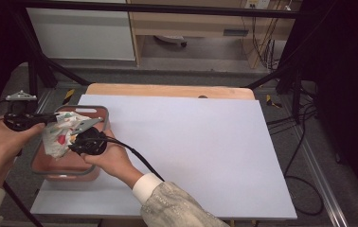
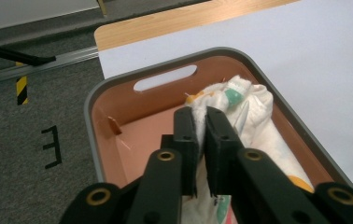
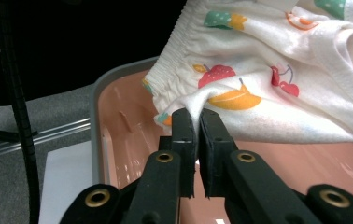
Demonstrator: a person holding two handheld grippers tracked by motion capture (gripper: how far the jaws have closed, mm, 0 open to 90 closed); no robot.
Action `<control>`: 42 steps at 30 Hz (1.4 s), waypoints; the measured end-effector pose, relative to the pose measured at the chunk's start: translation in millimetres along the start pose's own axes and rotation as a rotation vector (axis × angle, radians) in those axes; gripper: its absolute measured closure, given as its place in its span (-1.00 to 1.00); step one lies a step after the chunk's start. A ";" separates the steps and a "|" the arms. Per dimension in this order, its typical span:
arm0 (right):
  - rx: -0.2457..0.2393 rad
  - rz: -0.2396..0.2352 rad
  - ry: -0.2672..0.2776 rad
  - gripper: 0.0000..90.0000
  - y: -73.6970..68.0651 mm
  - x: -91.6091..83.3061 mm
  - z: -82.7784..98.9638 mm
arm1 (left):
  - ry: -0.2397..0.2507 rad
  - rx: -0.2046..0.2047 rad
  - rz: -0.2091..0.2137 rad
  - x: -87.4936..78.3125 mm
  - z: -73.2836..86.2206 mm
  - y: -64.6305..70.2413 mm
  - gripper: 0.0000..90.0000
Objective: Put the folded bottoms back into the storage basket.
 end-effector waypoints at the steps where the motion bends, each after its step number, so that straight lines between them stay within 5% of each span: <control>1: 0.016 0.010 -0.004 0.64 1.0 -0.7 0.5 | 0.002 -0.006 -0.011 2.5 -0.1 -1.1 0.61; 4: 0.040 0.016 -0.034 0.18 3.4 -6.8 3.9 | 0.021 -0.017 -0.055 3.3 -2.0 -4.3 0.10; 10: 0.040 0.073 -0.019 -0.23 11.4 -41.2 10.4 | 0.069 0.008 -0.058 -5.6 -9.5 13.2 -0.12; 18: 0.033 0.156 -0.005 -0.65 21.4 -95.1 17.9 | 0.141 0.049 -0.043 -13.5 -17.4 54.7 -0.41; 32: 0.060 0.259 0.043 -0.84 48.4 -177.1 36.2 | 0.168 0.050 0.038 9.8 6.6 137.9 -0.74; 38: 0.086 0.260 0.055 -0.85 60.9 -197.2 41.3 | 0.146 0.097 0.028 13.2 18.6 152.1 -0.76; 42: 0.103 0.270 0.071 -0.83 71.3 -204.3 42.0 | 0.193 0.060 0.043 6.5 23.6 152.7 -0.78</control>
Point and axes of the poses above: each handheld gripper's, and its own axes: x roughly forward along the jaws, z roughly out of its underside, y roughly to its right, the point moved 8 cm from there along x, roughly forward along the jaws, and after that the axes turned 1 degree about y, right-handed, at the moved point
